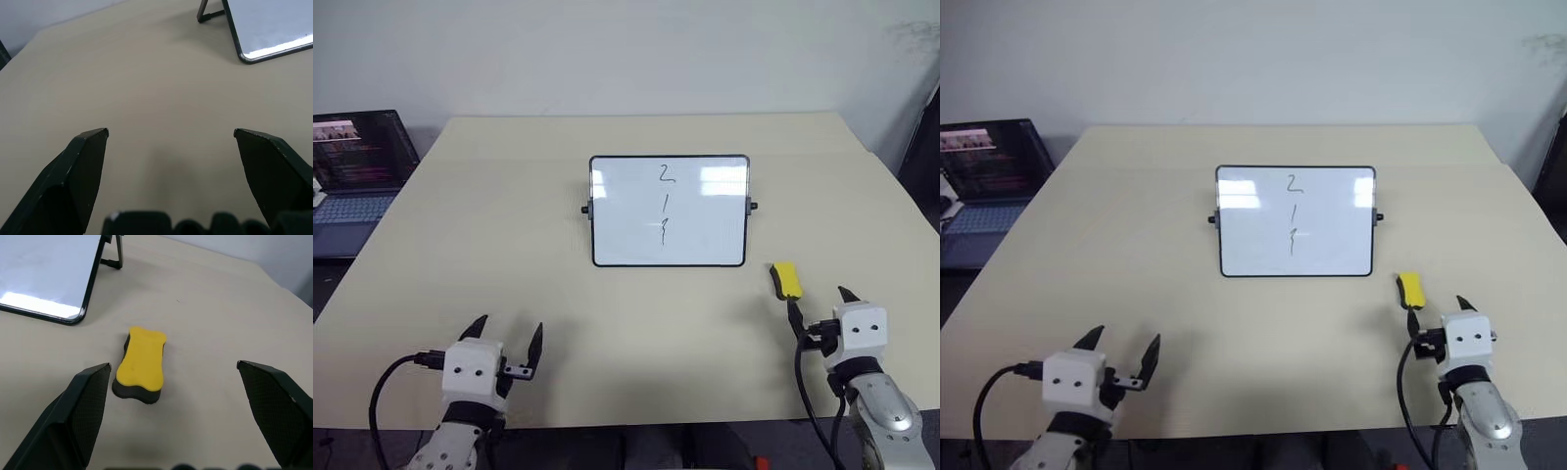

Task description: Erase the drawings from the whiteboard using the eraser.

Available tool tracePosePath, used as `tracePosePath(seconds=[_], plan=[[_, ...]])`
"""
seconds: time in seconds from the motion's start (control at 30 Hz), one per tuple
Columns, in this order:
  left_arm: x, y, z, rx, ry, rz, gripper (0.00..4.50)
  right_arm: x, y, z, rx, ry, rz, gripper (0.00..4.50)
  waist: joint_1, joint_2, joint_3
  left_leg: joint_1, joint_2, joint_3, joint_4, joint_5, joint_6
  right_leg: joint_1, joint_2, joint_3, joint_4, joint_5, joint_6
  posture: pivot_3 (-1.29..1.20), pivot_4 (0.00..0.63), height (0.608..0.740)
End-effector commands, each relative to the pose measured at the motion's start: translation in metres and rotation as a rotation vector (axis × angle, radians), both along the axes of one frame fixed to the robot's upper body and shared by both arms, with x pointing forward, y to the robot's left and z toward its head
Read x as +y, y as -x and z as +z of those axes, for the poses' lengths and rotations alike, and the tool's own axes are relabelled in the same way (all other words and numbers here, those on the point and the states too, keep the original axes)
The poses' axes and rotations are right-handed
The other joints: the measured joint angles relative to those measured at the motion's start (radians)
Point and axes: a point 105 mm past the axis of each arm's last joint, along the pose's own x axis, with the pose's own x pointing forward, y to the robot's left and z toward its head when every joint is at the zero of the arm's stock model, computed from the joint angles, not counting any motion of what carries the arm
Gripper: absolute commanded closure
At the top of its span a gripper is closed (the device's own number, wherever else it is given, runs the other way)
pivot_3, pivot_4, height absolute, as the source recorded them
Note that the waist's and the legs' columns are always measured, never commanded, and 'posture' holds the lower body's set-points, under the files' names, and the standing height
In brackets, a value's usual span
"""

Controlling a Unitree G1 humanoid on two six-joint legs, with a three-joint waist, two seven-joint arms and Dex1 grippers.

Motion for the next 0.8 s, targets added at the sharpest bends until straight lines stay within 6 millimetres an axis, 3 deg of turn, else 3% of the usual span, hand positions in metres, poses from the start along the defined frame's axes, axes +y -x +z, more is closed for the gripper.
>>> tracePosePath(seconds=[0.03, 0.2, 0.4, 0.63, 0.8], plan=[[0.002, -0.005, 0.016, -0.067, -0.032, 0.002, 0.0, 0.0, -0.002, 0.009, -0.035, 0.008, 0.011, 0.02, 0.003, 0.0, 0.0, 0.0, 0.0, 0.0, 0.0, 0.0, 0.0, 0.0, 0.0, 0.0, 0.0, 0.0, 0.0, 0.0, 0.15, 0.74], [0.011, -0.006, 0.024, -0.084, -0.058, 0.019, 0.0, 0.002, -0.011, 0.012, -0.049, 0.005, 0.024, 0.02, 0.002, 0.0, 0.0, 0.0, 0.0, 0.0, 0.0, 0.0, 0.0, 0.0, 0.0, 0.0, 0.0, 0.0, 0.0, 0.0, 0.15, 0.74], [0.004, -0.002, 0.027, -0.084, -0.06, 0.009, 0.0, 0.0, -0.012, 0.011, -0.049, 0.001, 0.029, 0.02, 0.001, 0.0, 0.0, 0.0, 0.0, 0.0, 0.0, 0.0, 0.0, 0.0, 0.0, 0.001, 0.0, 0.002, -0.003, 0.0, 0.15, 0.74], [-0.009, -0.034, 0.035, -0.13, -0.051, -0.071, 0.0, -0.013, -0.009, 0.015, -0.076, 0.023, -0.028, 0.02, 0.014, 0.0, 0.0, 0.0, 0.0, 0.0, 0.001, 0.0, 0.0, 0.001, 0.0, -0.001, 0.0, 0.002, -0.003, 0.0, 0.15, 0.74], [-0.023, -0.058, 0.051, -0.152, 0.007, -0.195, 0.0, -0.021, -0.011, 0.026, -0.095, 0.027, -0.045, 0.02, 0.016, 0.001, 0.0, 0.001, 0.0, 0.001, 0.001, 0.0, 0.0, 0.001, 0.001, -0.001, 0.0, 0.003, -0.004, 0.0, 0.15, 0.74]])
